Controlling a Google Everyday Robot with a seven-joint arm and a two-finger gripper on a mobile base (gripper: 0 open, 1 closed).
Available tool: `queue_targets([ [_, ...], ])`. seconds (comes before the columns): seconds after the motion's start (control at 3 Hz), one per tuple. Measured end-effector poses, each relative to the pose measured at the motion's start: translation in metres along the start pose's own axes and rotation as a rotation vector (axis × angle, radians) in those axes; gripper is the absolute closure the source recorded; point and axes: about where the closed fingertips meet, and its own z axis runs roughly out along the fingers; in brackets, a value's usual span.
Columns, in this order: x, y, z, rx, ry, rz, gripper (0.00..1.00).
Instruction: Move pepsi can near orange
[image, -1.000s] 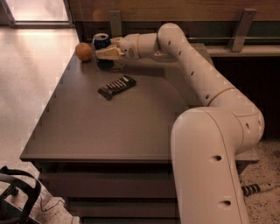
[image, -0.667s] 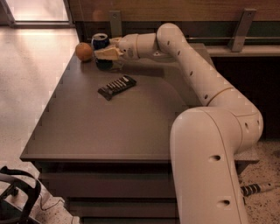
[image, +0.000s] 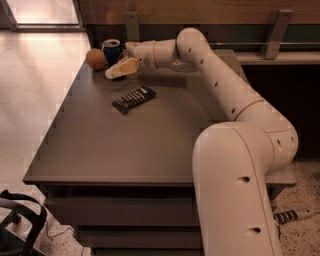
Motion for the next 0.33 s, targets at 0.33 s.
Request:
queue_targets([
  [0.33, 0.0, 0.0001, 0.0001, 0.0, 0.0, 0.0, 0.0],
])
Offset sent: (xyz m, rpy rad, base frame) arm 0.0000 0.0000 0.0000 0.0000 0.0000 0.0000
